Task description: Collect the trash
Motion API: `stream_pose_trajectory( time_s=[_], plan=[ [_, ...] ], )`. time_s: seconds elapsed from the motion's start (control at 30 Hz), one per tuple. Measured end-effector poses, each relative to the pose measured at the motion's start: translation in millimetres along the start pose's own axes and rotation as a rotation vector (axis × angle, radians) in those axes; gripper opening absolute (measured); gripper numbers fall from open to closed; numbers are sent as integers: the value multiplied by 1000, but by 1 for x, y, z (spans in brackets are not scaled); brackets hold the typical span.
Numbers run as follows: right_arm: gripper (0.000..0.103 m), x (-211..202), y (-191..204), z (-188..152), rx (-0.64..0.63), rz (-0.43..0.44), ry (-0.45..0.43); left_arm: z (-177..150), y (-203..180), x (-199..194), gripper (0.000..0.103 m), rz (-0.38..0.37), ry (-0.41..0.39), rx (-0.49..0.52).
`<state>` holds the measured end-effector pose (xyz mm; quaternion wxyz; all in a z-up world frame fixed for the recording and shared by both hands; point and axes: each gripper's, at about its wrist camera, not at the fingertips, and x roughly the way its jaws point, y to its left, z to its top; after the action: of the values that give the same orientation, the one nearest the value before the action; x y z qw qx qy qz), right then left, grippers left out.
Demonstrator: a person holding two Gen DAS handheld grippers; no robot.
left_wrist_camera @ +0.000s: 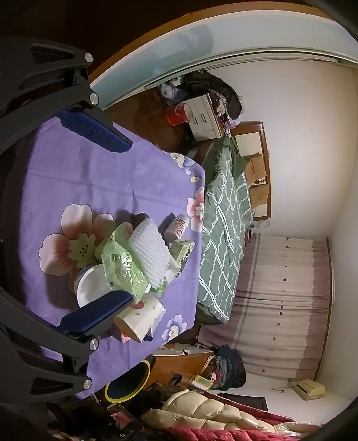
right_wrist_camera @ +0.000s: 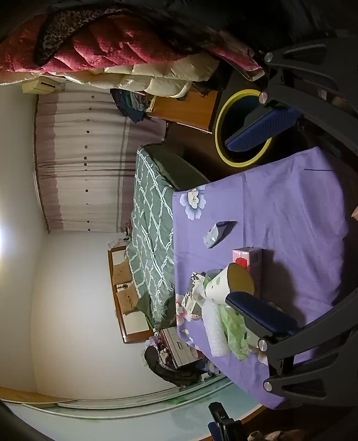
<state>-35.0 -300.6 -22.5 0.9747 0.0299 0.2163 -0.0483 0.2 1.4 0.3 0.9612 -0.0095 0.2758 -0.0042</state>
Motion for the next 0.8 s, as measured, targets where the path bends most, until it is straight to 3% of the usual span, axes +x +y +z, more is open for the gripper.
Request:
stream_pose_trajectory(
  time_s=[0.8],
  plan=[
    [97, 15, -2, -3, 24, 15, 27, -6, -10, 8, 99, -22, 25, 34]
  ],
)
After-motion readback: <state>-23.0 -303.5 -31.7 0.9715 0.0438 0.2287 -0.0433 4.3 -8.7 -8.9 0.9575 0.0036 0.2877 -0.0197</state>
